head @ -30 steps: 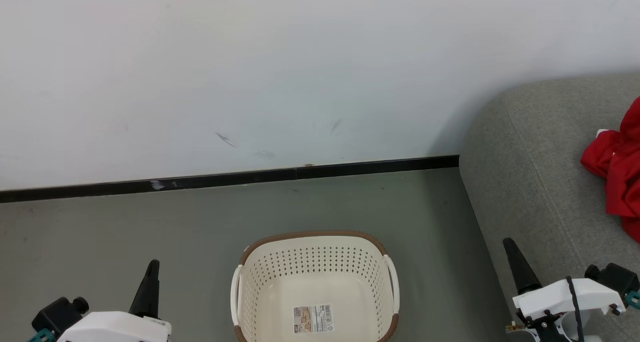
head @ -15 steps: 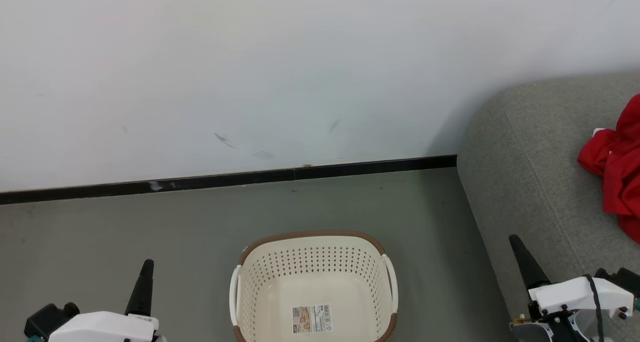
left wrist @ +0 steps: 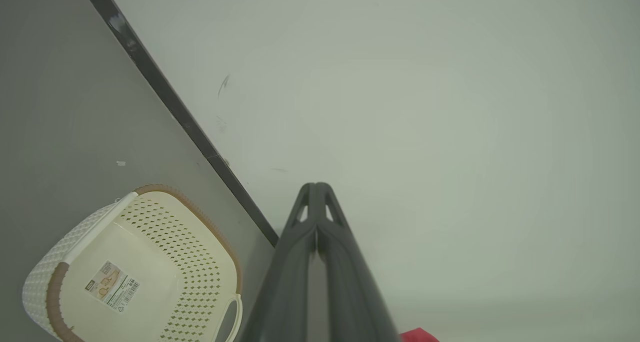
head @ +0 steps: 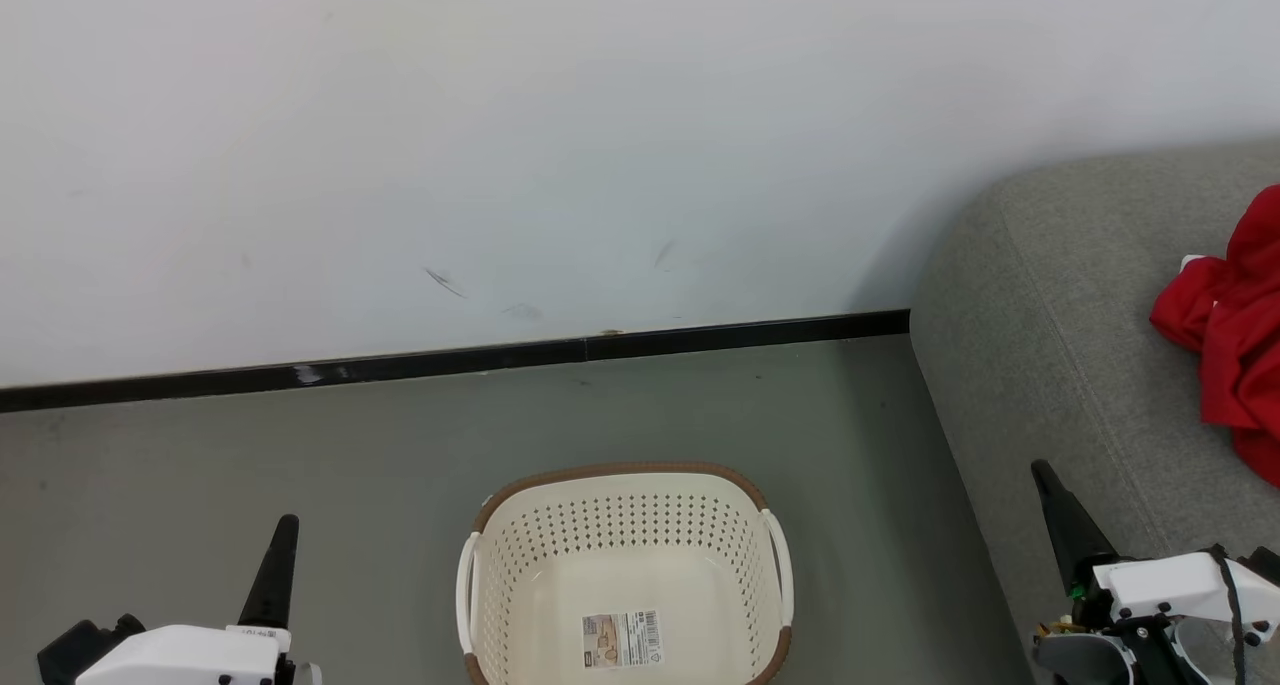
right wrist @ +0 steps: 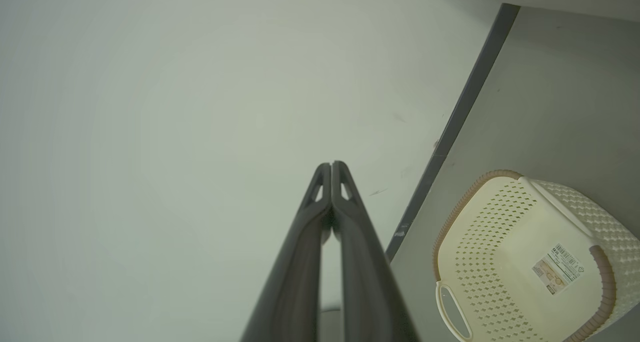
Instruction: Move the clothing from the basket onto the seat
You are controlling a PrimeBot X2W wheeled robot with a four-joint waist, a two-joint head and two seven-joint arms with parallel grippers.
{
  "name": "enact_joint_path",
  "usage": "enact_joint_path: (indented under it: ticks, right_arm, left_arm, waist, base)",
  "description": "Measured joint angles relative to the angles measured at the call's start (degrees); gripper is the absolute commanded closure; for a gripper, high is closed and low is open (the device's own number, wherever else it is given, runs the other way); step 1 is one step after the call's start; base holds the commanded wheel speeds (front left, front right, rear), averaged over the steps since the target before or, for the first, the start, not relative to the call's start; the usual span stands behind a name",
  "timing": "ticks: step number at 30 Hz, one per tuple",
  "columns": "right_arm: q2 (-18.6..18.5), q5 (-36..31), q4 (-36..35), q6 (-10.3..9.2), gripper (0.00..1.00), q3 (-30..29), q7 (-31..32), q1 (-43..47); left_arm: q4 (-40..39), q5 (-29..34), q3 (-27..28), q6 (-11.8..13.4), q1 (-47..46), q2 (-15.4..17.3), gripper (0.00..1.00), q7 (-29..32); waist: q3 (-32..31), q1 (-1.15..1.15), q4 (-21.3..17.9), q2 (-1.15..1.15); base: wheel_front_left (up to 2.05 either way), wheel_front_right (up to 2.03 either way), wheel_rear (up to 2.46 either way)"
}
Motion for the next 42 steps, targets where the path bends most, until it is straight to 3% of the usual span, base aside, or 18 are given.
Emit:
enact_joint_path:
  ticks: [17, 42]
  right_arm:
    - [-0.1, 13.8, -1.4, 0.00, 1.00, -2.2, 3.6, 0.0]
    - [-0.1, 14.1, -1.5, 0.00, 1.00, -2.4, 3.8, 0.0]
  left_arm:
    - [-0.5, -10.7, 3.0, -1.5, 0.0, -1.0, 1.00, 3.3]
    - [-0.6, -10.9, 3.1, -1.6, 0.0, -1.0, 1.00, 3.5]
  waist:
    - [-0.2, -0.01, -0.4, 0.00]
    - [-0.2, -0.02, -0.4, 0.00]
  base:
    - [0.00, 0.00, 0.00]
    - [0.00, 0.00, 0.00]
